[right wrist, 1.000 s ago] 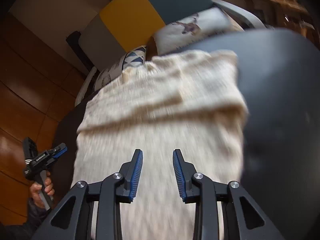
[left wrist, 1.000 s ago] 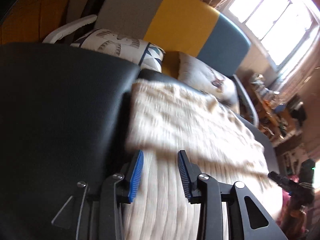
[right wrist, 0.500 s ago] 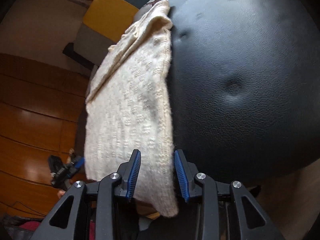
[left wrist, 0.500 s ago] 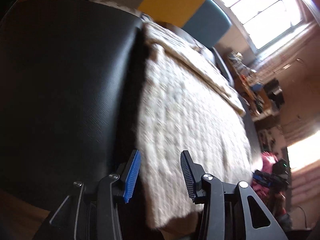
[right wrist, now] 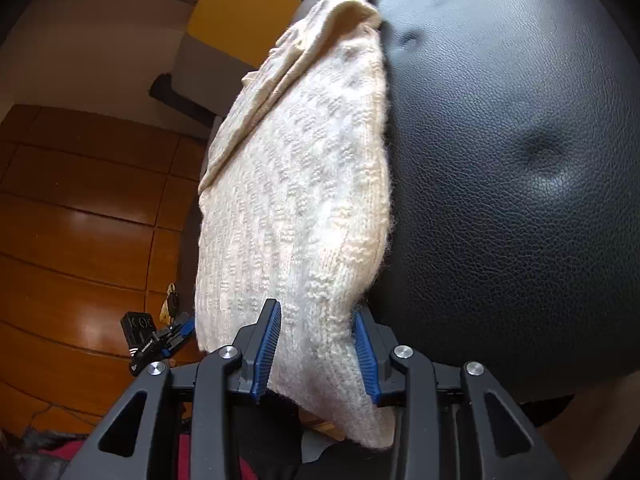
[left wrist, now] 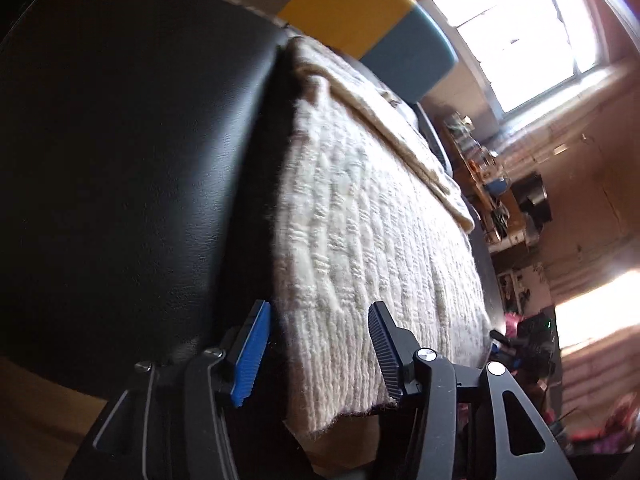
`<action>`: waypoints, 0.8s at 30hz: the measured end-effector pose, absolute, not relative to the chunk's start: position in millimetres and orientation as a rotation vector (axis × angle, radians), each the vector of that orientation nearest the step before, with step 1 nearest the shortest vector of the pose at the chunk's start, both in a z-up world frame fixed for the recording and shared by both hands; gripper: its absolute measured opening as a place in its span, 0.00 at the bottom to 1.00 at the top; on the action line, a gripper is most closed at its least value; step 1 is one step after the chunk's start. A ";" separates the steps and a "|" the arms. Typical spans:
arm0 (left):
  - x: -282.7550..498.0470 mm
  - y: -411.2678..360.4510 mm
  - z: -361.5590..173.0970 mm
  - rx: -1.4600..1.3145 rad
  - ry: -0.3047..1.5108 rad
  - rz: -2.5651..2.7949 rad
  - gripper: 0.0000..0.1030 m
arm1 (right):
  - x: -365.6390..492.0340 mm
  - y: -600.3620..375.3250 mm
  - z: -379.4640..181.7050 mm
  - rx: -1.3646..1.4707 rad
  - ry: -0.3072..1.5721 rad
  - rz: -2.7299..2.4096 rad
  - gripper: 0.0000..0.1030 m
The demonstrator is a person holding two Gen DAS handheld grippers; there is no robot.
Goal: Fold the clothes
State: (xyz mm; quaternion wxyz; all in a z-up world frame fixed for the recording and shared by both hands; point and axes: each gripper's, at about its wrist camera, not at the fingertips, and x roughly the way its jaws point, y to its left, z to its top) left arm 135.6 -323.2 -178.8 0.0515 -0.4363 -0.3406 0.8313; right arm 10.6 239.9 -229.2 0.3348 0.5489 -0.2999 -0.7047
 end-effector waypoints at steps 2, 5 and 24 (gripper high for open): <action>135.9 -321.4 -176.5 -1.358 -0.979 2.552 0.49 | 12.8 237.2 -228.0 1.401 -0.740 -1.857 0.35; 137.7 -324.8 -180.7 -1.355 -1.028 2.505 0.50 | 14.5 234.6 -226.3 1.396 -0.710 -1.880 0.34; 133.8 -304.7 -198.0 -1.253 -1.288 2.402 0.08 | 38.3 230.1 -219.3 1.371 -0.533 -1.910 0.12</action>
